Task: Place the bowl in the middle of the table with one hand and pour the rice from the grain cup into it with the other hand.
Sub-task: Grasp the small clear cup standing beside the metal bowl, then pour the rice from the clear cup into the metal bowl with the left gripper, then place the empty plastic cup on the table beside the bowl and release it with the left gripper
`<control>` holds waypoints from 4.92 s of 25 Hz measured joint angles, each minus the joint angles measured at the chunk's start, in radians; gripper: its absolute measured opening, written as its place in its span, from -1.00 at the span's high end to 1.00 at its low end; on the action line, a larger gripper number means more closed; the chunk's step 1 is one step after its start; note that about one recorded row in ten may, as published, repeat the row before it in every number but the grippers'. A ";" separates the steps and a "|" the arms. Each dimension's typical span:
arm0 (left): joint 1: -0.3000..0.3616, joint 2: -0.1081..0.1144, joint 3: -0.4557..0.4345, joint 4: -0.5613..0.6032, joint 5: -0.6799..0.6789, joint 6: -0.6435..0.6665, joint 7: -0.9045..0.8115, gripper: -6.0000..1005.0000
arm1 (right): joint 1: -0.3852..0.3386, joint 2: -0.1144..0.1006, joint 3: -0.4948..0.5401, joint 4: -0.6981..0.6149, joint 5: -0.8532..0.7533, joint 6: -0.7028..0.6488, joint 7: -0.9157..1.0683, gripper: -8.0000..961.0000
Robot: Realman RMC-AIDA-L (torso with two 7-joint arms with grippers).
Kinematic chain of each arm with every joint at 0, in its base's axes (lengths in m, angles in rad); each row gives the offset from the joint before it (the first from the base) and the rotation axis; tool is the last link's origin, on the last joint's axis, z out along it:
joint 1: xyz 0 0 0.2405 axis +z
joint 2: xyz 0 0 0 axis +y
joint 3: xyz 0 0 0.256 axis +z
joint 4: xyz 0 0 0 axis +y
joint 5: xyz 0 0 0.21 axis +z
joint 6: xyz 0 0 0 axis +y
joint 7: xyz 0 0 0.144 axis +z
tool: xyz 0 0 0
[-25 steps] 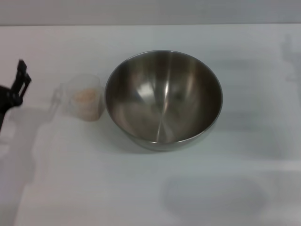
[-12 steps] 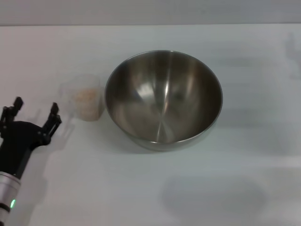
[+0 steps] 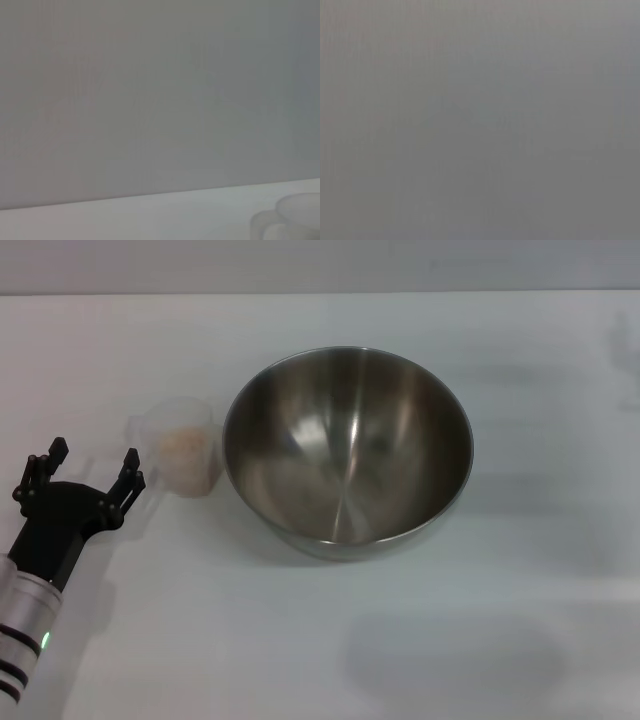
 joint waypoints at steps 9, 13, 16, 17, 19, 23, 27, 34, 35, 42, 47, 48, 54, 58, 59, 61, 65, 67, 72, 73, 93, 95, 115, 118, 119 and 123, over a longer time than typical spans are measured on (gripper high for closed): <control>-0.038 0.000 -0.003 0.020 -0.014 -0.019 -0.001 -0.67 | -0.011 0.005 0.000 -0.002 -0.001 -0.002 -0.001 -0.18; -0.059 0.000 -0.002 0.032 -0.023 -0.034 -0.004 -0.67 | -0.013 0.006 0.000 -0.003 -0.001 -0.014 -0.002 -0.18; -0.081 0.000 -0.004 0.044 -0.032 -0.058 -0.004 -0.67 | -0.014 0.006 0.000 -0.003 -0.001 -0.014 -0.002 -0.18; -0.081 0.000 -0.004 0.044 -0.032 -0.058 -0.004 -0.67 | -0.014 0.006 0.000 -0.003 -0.001 -0.014 -0.002 -0.18; -0.091 0.000 -0.006 0.053 -0.040 -0.064 -0.006 -0.67 | -0.014 0.006 0.000 -0.003 -0.001 -0.014 -0.002 -0.18; -0.105 0.000 -0.006 0.058 -0.065 -0.071 -0.009 -0.66 | -0.013 0.006 0.000 -0.004 -0.001 -0.014 -0.002 -0.18; -0.120 0.000 -0.006 0.058 -0.070 -0.078 -0.007 -0.66 | -0.011 0.006 0.000 -0.004 -0.001 -0.014 -0.002 -0.18; -0.134 0.000 -0.013 0.060 -0.070 -0.096 -0.010 -0.66 | -0.010 0.006 0.000 -0.005 -0.001 -0.014 -0.002 -0.18; -0.134 0.000 -0.013 0.060 -0.070 -0.096 -0.010 -0.66 | -0.010 0.006 0.000 -0.005 -0.001 -0.014 -0.002 -0.18; -0.138 0.000 -0.013 0.052 -0.070 -0.096 -0.011 -0.21 | -0.011 0.006 0.000 -0.005 0.000 -0.014 -0.002 -0.18; -0.142 0.000 -0.006 0.048 -0.069 -0.096 -0.026 0.17 | -0.010 0.006 -0.002 -0.003 0.000 -0.014 -0.002 -0.18; -0.144 0.000 -0.005 0.048 -0.067 -0.096 -0.035 0.24 | -0.010 0.006 -0.003 -0.002 0.000 -0.014 -0.002 -0.18; -0.153 0.000 -0.003 0.049 -0.061 -0.097 -0.054 0.73 | -0.008 0.006 -0.007 -0.001 0.000 -0.014 -0.002 -0.18; -0.153 0.000 -0.003 0.045 -0.060 -0.098 -0.054 0.81 | -0.009 0.006 -0.008 -0.001 0.000 -0.014 -0.002 -0.18; -0.153 0.000 -0.003 0.045 -0.060 -0.098 -0.054 0.83 | -0.009 0.006 -0.008 -0.001 0.000 -0.014 -0.002 -0.18; -0.155 0.000 -0.003 0.045 -0.060 -0.095 -0.054 0.87 | -0.012 0.006 -0.008 -0.001 0.000 -0.012 0.002 -0.18; -0.155 0.000 -0.003 0.039 -0.060 -0.086 -0.054 0.93 | -0.013 0.006 -0.008 -0.001 0.000 -0.010 0.004 -0.18; -0.155 0.000 -0.005 0.034 -0.061 -0.065 -0.048 0.93 | -0.013 0.006 -0.008 -0.001 0.000 -0.010 0.005 -0.18; -0.157 0.000 -0.010 0.033 -0.061 0.013 -0.004 0.94 | -0.013 0.006 -0.007 -0.001 0.000 -0.008 0.005 -0.18; -0.158 0.000 -0.011 0.033 -0.063 0.033 0.017 0.94 | -0.013 0.006 -0.006 -0.001 0.000 -0.007 0.005 -0.18; -0.229 0.000 0.059 -0.056 0.085 0.225 1.114 0.94 | 0.001 0.001 0.000 0.001 0.000 -0.012 -0.002 -0.18; -0.232 0.000 0.066 -0.060 0.086 0.223 1.170 0.94 | 0.002 0.001 0.000 0.001 0.000 -0.013 -0.002 -0.18; -0.247 0.000 0.187 -0.073 0.122 0.238 2.047 0.94 | 0.023 -0.003 -0.001 0.001 0.000 -0.014 -0.002 -0.18; -0.247 0.000 0.181 -0.072 0.148 0.249 2.079 0.94 | 0.027 -0.005 0.000 0.001 0.000 -0.014 -0.002 -0.18; -0.248 0.000 0.176 -0.072 0.150 0.249 2.084 0.94 | 0.027 -0.005 0.000 0.001 0.000 -0.014 -0.002 -0.18; -0.251 0.001 0.153 -0.067 0.151 0.242 2.086 0.94 | 0.030 -0.007 0.000 0.001 0.000 -0.013 -0.002 -0.18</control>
